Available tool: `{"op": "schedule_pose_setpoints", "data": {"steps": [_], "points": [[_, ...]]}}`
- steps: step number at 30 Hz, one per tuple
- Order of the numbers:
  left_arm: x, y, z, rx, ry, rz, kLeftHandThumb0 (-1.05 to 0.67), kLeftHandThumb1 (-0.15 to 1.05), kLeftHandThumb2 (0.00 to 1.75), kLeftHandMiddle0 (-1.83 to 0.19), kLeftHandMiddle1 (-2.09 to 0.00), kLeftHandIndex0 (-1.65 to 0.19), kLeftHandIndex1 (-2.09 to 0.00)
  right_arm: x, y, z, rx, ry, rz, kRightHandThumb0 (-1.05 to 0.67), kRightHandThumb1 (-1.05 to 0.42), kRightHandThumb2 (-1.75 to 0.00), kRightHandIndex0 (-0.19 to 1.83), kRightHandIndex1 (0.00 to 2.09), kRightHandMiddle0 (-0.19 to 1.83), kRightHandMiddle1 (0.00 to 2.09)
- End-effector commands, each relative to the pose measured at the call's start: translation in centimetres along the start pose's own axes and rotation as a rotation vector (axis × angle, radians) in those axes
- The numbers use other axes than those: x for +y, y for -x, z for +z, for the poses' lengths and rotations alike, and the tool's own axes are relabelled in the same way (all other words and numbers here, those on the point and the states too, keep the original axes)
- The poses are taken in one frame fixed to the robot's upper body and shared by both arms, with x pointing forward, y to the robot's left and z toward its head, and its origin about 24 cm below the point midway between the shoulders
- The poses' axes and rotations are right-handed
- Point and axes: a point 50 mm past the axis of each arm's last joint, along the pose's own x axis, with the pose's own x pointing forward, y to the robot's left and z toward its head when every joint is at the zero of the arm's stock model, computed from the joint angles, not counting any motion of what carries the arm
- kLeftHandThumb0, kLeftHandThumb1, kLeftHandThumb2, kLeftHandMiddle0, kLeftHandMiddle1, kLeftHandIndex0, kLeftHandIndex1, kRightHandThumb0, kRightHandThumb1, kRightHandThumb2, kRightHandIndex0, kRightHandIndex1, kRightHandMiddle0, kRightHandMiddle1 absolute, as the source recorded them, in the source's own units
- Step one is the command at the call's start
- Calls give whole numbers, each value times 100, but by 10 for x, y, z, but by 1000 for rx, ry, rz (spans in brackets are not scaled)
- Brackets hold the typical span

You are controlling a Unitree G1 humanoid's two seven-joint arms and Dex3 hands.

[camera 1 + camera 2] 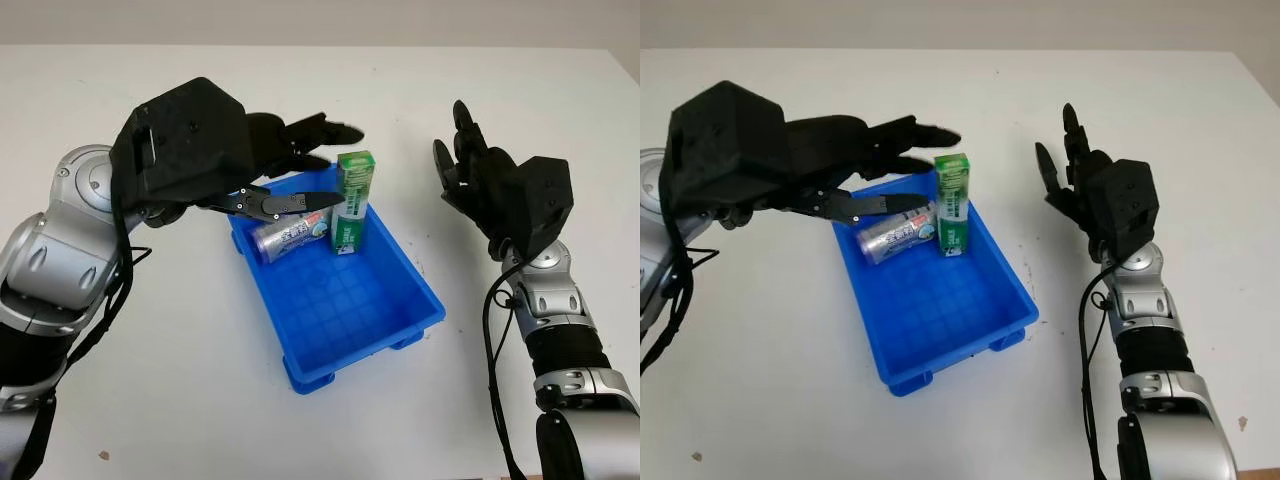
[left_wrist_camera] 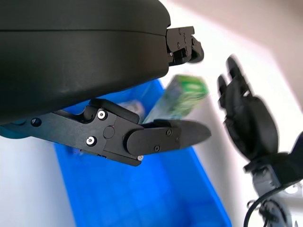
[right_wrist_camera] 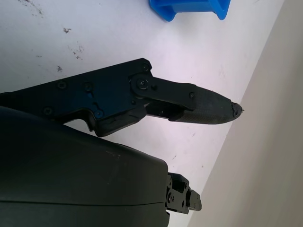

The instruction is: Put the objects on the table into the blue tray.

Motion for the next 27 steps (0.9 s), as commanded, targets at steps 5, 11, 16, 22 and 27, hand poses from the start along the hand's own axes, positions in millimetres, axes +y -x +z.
{"op": "schedule_pose_setpoints", "data": {"steps": [5, 11, 16, 22, 27], "points": [[11, -1, -5, -86, 21, 363, -63, 105, 65, 12, -65, 11, -65, 1, 0, 1, 7, -23, -5, -70, -105, -57, -19, 1, -18, 5], [25, -3, -23, -113, 67, 705, -69, 105, 72, 19, -114, 19, -104, 2, 0, 1, 2, -9, 5, -70, -105, -57, -19, 1, -18, 5], [27, -5, -48, -116, 189, 845, -70, 105, 76, 19, -41, 19, -38, 2, -1, 2, -3, -11, -1, -70, -105, -58, -19, 1, -18, 5], [12, -9, -84, -17, 468, 819, -71, 105, 75, 19, -1, 19, -2, 2, -1, 1, -13, -20, 0, -73, -105, -58, -19, 3, -18, 5], [-16, -8, -111, 78, 574, 788, -72, 105, 79, 19, 0, 19, 0, 2, 0, 3, -39, -19, 6, -73, -105, -60, -19, 1, -19, 5]]}}
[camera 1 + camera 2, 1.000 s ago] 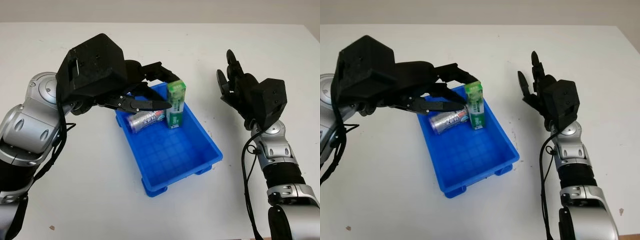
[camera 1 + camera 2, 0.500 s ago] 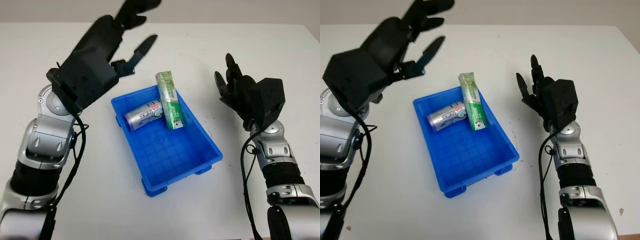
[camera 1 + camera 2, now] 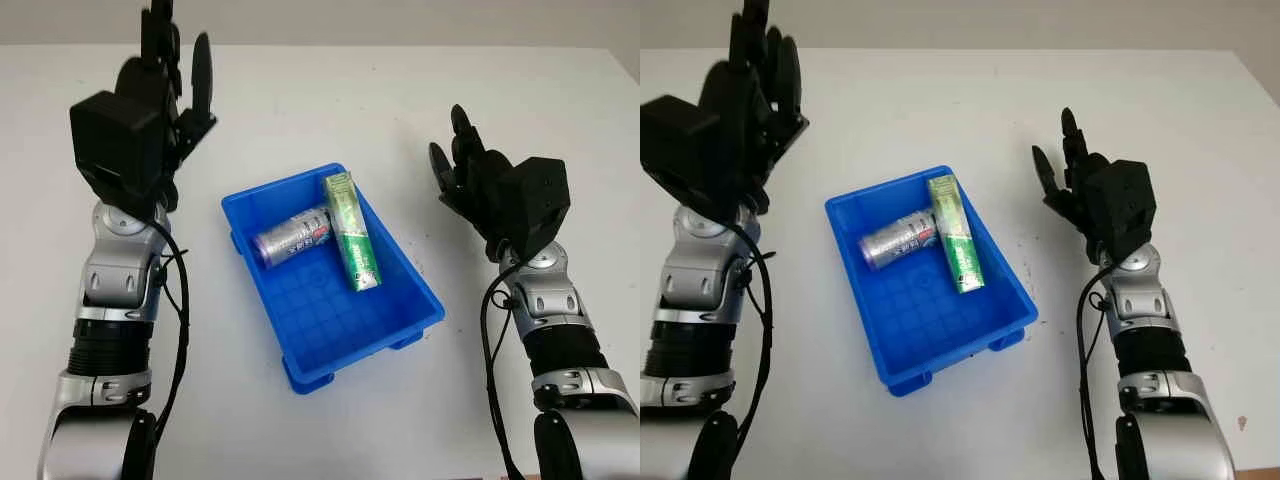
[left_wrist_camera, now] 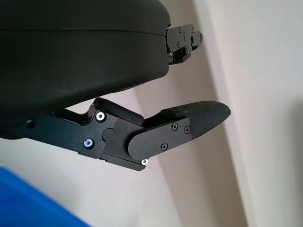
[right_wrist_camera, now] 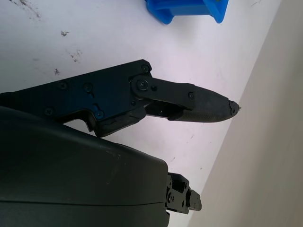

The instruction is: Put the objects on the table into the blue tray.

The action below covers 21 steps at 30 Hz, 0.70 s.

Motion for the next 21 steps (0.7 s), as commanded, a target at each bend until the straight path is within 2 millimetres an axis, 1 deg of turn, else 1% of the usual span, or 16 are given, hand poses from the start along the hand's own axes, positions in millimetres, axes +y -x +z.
{"op": "schedule_pose_setpoints", "data": {"steps": [1, 4, 8, 15, 21], "points": [[-1, 8, -15, 49, 43, 5, -72, 105, 80, 19, 0, 19, 0, -1, 1, 3, -29, -10, -4, -74, -105, -60, -19, 1, -19, 5], [-2, 17, -29, 102, 85, -8, -75, 105, 81, 19, 0, 19, 0, 0, 1, 4, -48, -23, -9, -78, -105, -61, -19, 0, -19, 5], [-1, 25, -37, 120, 99, -29, -78, 105, 84, 19, 0, 19, 0, 0, 1, 8, -87, -61, -9, -79, -105, -65, -19, 0, -19, 1], [5, 27, -43, 133, 109, -26, -77, 105, 85, 19, 0, 19, 0, -6, 1, 21, -139, -103, -27, -84, -105, -70, -19, 0, -19, 0], [5, 24, -44, 134, 110, -16, -76, 105, 86, 19, 0, 19, 0, -10, 1, 25, -153, -108, -35, -84, -105, -71, -19, 0, -19, 0]]}}
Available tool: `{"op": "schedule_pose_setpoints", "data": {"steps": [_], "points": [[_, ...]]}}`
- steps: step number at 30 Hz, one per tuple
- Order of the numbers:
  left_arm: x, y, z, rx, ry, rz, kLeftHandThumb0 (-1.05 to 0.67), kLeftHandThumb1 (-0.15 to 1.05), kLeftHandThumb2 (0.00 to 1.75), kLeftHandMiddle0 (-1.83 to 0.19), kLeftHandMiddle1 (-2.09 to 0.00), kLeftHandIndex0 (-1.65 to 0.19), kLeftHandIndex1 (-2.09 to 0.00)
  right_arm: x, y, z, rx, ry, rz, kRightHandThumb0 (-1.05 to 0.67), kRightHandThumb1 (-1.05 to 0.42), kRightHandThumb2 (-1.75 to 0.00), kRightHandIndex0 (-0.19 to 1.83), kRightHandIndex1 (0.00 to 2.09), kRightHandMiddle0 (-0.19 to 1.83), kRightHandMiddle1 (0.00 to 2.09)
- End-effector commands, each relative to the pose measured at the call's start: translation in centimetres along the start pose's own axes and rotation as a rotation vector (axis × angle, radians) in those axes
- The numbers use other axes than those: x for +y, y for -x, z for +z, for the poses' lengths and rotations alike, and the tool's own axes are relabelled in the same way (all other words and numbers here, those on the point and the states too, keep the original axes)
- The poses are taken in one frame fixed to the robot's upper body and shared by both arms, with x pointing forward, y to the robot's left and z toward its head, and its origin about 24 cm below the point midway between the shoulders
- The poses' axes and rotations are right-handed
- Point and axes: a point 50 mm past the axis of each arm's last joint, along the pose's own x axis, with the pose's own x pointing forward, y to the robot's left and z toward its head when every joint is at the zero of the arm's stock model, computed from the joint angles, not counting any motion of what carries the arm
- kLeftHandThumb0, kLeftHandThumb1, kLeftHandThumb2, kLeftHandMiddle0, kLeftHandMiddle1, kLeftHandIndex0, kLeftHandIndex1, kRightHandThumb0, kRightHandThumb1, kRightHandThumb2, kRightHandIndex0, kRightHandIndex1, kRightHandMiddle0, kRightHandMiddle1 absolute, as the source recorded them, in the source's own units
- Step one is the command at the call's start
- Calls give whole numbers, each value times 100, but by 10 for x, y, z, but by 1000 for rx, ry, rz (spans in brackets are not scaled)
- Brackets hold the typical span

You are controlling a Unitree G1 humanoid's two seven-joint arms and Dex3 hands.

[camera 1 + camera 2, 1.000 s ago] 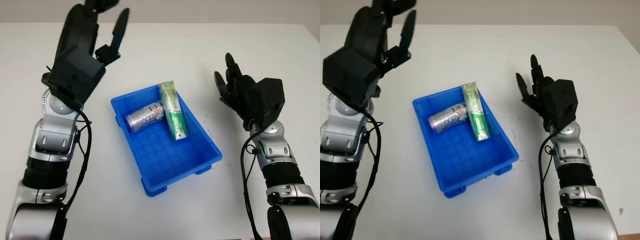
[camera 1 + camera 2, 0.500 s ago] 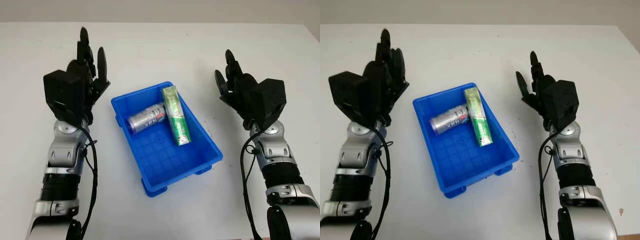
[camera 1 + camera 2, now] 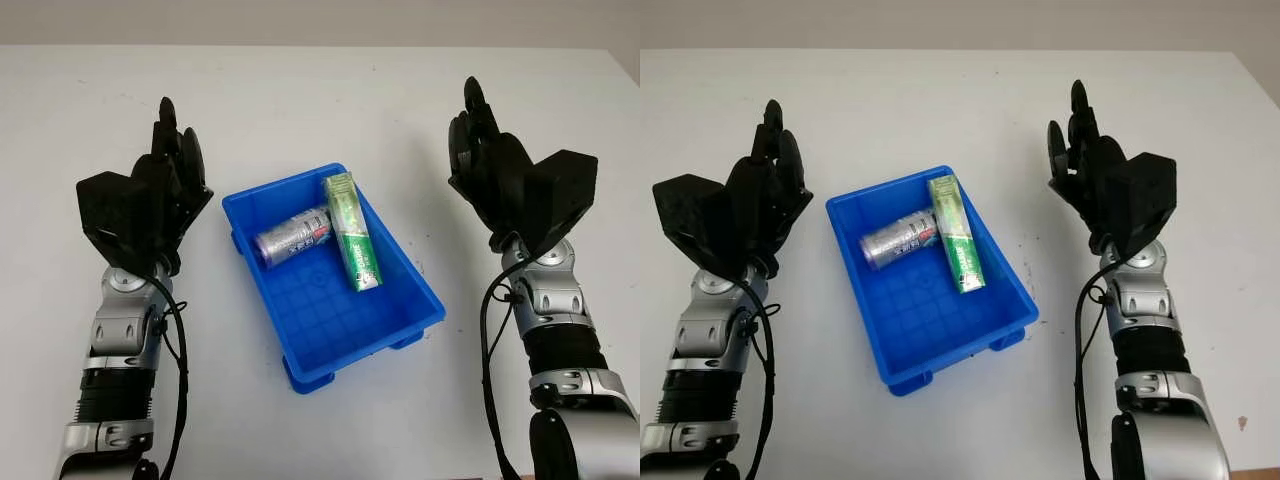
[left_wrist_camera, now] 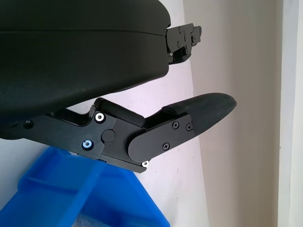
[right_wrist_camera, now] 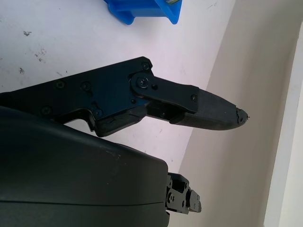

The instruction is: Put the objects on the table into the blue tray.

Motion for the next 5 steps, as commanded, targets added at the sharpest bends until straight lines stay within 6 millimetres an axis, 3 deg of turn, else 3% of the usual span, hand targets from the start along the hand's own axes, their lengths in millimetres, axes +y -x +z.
{"op": "schedule_pose_setpoints", "data": {"steps": [1, 5], "points": [[1, -2, 3, -20, 2, 3, -76, 105, 85, 19, 0, 19, 0, -4, -1, 9, -37, 2, -5, -84, -105, -71, -19, 0, -19, 0], [-1, 0, 0, -7, 13, -14, -77, 105, 85, 19, 0, 19, 0, -3, 0, 8, -26, 13, -2, -84, -105, -71, -19, 0, -19, 0]]}}
